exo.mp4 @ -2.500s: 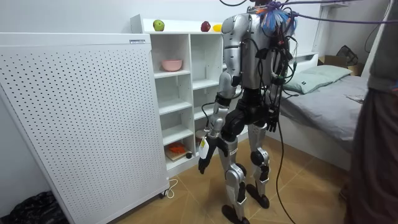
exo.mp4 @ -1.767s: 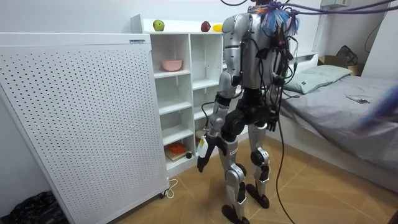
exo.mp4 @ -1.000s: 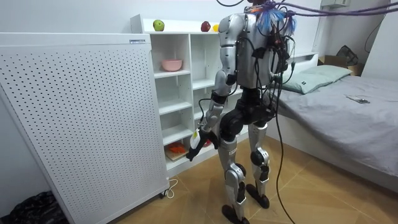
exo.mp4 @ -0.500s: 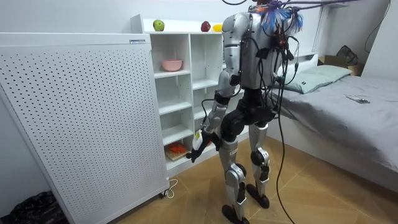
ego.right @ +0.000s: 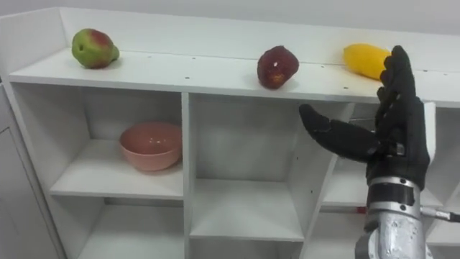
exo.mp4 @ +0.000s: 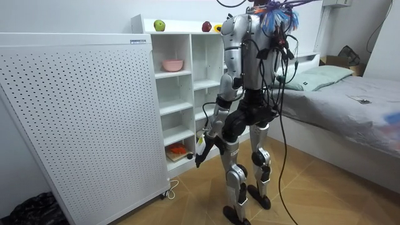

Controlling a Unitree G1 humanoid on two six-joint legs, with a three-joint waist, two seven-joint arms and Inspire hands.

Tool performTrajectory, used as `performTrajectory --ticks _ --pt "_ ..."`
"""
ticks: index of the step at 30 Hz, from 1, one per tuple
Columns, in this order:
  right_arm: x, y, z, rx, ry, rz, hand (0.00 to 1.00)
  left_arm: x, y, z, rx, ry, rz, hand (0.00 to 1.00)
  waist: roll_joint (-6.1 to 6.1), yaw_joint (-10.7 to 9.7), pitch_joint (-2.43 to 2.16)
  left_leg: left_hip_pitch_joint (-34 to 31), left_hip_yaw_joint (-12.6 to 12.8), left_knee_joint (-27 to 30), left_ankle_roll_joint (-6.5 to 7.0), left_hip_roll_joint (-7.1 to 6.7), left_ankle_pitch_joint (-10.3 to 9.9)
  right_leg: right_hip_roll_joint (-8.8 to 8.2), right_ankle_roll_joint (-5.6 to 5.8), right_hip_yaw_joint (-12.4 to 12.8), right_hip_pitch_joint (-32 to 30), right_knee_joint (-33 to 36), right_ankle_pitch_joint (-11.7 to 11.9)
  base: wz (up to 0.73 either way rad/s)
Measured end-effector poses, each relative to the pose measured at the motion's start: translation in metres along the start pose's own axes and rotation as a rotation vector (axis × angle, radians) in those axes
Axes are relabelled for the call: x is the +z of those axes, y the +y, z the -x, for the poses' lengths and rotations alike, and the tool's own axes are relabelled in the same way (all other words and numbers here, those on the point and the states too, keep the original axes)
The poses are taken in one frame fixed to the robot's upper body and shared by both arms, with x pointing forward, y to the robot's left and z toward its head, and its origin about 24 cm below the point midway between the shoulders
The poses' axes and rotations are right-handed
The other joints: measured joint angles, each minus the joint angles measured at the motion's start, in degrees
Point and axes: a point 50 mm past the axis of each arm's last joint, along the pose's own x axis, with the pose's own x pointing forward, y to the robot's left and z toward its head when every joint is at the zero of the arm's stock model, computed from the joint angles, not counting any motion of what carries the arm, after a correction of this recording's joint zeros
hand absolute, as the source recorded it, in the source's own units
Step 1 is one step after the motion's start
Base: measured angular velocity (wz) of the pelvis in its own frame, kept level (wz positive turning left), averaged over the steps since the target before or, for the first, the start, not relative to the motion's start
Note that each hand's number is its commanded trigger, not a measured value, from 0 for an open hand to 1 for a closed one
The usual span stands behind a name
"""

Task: Arrange fruit in the closet

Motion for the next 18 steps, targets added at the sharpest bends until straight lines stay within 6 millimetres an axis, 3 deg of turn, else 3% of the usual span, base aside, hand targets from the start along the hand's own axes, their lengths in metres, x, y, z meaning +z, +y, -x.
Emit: performTrajectory --ticks 7,13,18 --pt "0.002 0.002 -0.003 0.000 -0.001 -0.021 0.00 0.000 0.000 0.000 -0.009 0.011 -0.001 0.00 0.01 0.24 0.14 -0.69 -0.33 0.46 0.00 0.04 0.00 -0.13 -0.01 -1.37 -0.20 0.11 0.00 0.02" --pt "0.019 0.005 -0.024 0.014 -0.055 -0.030 0.00 -0.001 0.000 0.000 -0.017 0.023 -0.003 0.00 0.01 0.15 0.22 -0.83 -0.47 0.40 -0.01 0.08 0.00 -0.06 -0.02 -1.43 -0.28 0.05 0.01 0.01" --pt "0.021 0.003 -0.037 0.013 -0.057 -0.018 0.00 0.002 0.007 -0.002 -0.001 0.020 -0.010 0.00 -1.14 0.15 0.78 -0.90 -1.07 0.46 -0.01 0.07 0.00 -0.10 -0.02 -1.81 -0.30 -0.08 0.01 0.04"
